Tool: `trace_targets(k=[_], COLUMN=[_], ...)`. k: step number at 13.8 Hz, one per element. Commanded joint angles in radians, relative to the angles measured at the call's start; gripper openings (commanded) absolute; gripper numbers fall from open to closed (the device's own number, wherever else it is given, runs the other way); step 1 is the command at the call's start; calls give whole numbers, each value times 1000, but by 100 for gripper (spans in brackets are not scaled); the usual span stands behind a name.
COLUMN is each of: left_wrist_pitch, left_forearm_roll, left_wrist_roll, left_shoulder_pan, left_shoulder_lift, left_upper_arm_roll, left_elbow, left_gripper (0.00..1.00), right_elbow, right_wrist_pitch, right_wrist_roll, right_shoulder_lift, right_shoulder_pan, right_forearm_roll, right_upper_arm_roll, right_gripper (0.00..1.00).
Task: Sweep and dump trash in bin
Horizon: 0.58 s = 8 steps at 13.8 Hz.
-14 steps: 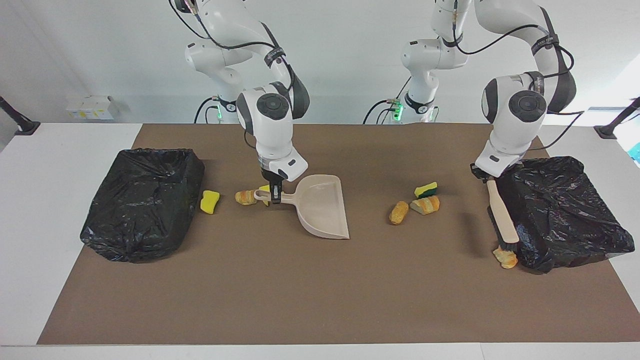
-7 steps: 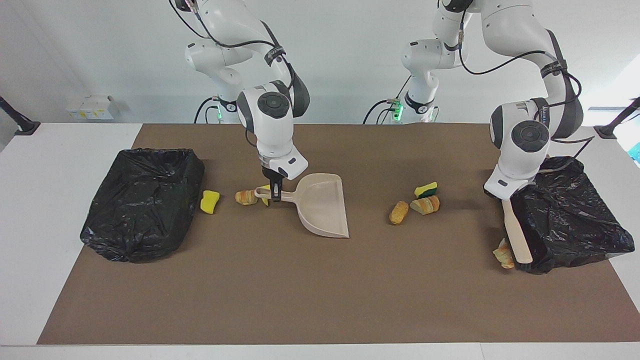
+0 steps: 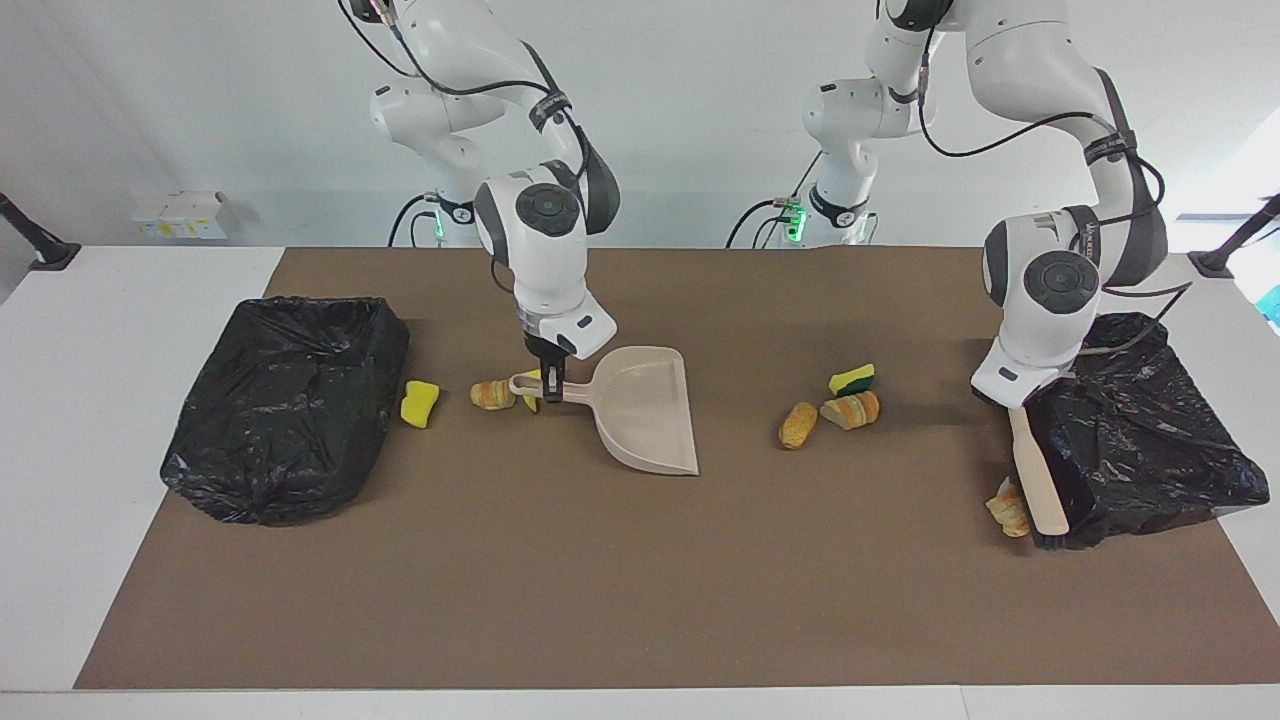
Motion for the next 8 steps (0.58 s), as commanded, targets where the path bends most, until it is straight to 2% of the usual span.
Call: trace_targets(k=[1,6,8], left_wrist_pitch=[28,-20,-69], left_forearm_roll=[16,-55,-108], left_wrist_roll=[16,37,117], left_shoulder_pan=[7,-40,-66], left_shoulder_lift=[-6,-18,-20], left_upper_arm_roll=[-12,-21,-26], left_elbow=[-30,-51,-44], left_gripper=[0,0,0], right_elbow=[-36,-35,-36], right_wrist_pitch=[11,13,13], right_wrist_roll=[9,8,11], right_shoulder_lift=[-25,-25,-25], right_shoulder_pan=[0,1,1], right_forearm_roll=[14,14,14], right_upper_arm_roll=[6,6,6], right_gripper=[0,0,0])
